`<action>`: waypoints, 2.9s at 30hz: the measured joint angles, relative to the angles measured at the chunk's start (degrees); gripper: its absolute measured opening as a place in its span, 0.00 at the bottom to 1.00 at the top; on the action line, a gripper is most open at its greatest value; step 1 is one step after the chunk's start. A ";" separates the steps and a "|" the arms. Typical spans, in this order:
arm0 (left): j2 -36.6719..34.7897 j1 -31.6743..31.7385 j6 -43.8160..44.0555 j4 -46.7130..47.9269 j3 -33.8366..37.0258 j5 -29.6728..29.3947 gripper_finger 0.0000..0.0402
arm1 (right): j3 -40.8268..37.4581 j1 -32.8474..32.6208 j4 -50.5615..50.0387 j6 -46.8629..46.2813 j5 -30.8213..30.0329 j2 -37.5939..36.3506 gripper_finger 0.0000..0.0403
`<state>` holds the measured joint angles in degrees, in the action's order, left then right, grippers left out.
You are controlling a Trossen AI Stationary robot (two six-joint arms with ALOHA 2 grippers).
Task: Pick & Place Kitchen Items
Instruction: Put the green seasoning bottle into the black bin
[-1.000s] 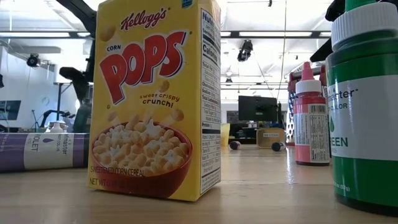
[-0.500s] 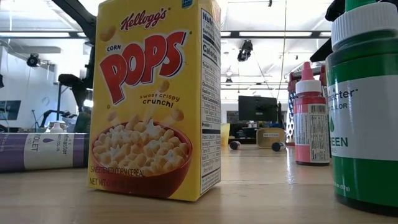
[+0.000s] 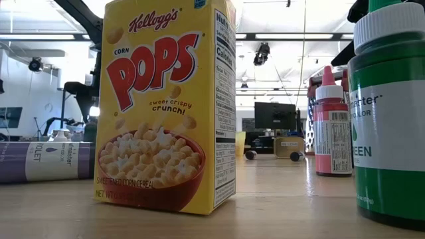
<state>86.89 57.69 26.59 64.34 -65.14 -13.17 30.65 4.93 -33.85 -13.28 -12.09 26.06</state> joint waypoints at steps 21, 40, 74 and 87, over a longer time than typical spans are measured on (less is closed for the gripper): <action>-0.31 -0.34 -6.18 6.84 -7.37 1.58 0.64 | 0.00 -0.02 0.00 0.00 0.00 0.00 0.02; -1.38 -6.75 -8.29 -1.78 -5.18 12.37 0.64 | 0.00 0.00 -0.02 0.00 0.00 0.00 0.02; -1.31 -6.69 -4.06 -3.41 -0.17 -0.24 0.51 | 0.00 0.00 -0.02 0.00 0.00 0.00 0.02; -1.29 -5.06 -3.53 -3.40 2.99 -4.85 0.51 | 0.00 -0.04 -0.02 0.00 0.00 0.00 0.02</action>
<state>85.60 52.63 23.05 60.94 -62.15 -18.02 30.65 4.89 -33.87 -13.28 -12.09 26.06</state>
